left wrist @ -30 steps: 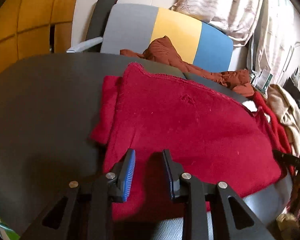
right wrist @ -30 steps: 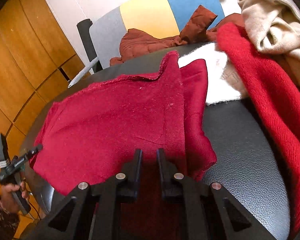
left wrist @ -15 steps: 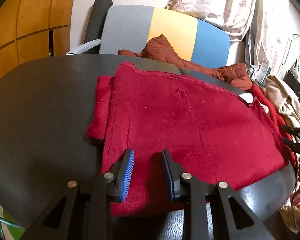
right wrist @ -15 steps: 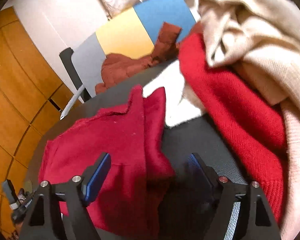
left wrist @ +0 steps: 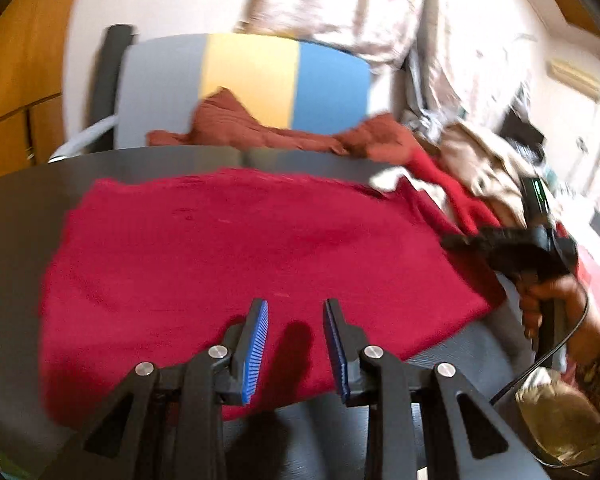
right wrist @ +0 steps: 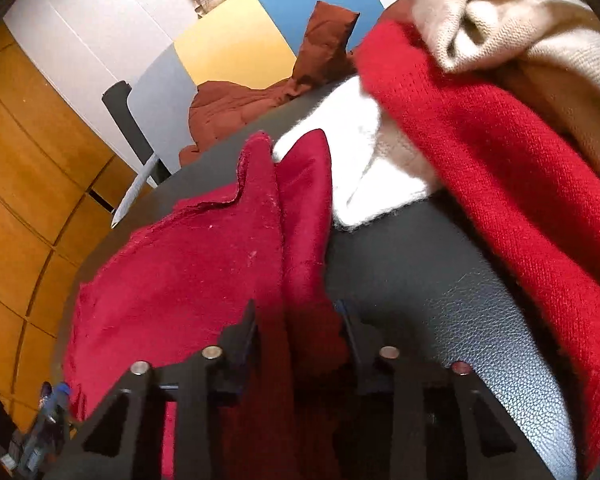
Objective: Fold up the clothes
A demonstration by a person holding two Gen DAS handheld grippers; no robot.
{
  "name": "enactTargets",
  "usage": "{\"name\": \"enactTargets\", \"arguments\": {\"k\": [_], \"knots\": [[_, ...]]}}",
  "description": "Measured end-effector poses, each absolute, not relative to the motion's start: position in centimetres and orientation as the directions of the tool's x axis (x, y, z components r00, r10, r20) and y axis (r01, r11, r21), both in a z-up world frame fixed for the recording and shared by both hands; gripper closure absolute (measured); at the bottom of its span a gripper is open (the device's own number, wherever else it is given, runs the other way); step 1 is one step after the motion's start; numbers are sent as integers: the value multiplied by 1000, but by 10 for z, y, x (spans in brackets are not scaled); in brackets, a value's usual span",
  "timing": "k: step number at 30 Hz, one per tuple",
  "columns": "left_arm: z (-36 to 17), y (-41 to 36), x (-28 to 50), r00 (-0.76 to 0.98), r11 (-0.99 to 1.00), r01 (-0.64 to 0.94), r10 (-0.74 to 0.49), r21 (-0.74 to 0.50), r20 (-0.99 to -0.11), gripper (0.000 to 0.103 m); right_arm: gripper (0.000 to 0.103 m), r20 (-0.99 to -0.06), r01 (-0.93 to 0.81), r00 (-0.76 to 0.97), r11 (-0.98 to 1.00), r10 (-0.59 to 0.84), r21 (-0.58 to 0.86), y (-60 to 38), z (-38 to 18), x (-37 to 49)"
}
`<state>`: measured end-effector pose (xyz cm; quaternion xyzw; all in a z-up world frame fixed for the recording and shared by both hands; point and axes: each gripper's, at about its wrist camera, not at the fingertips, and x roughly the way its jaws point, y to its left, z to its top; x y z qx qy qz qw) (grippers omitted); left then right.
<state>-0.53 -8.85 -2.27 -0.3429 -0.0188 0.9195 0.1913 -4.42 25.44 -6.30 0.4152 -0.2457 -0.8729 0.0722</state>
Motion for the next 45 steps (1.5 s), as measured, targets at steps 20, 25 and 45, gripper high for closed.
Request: {"name": "enactTargets", "arguments": {"k": [20,25,45], "knots": [[-29,-74,-8,-684,-937,-297,343,-183,-644,74,81,-583,-76,-662,-732,-470,677,272,-43,-42],[2,-101,-4,-769,-961,-255,267,-104,-580,74,82,-554,-105,-703,-705,-446,701,293,-20,-31],[-52,-120,-16,-683,-955,-256,288,-149,-672,74,82,-395,127,-654,-609,-645,783,178,88,-39]]}}
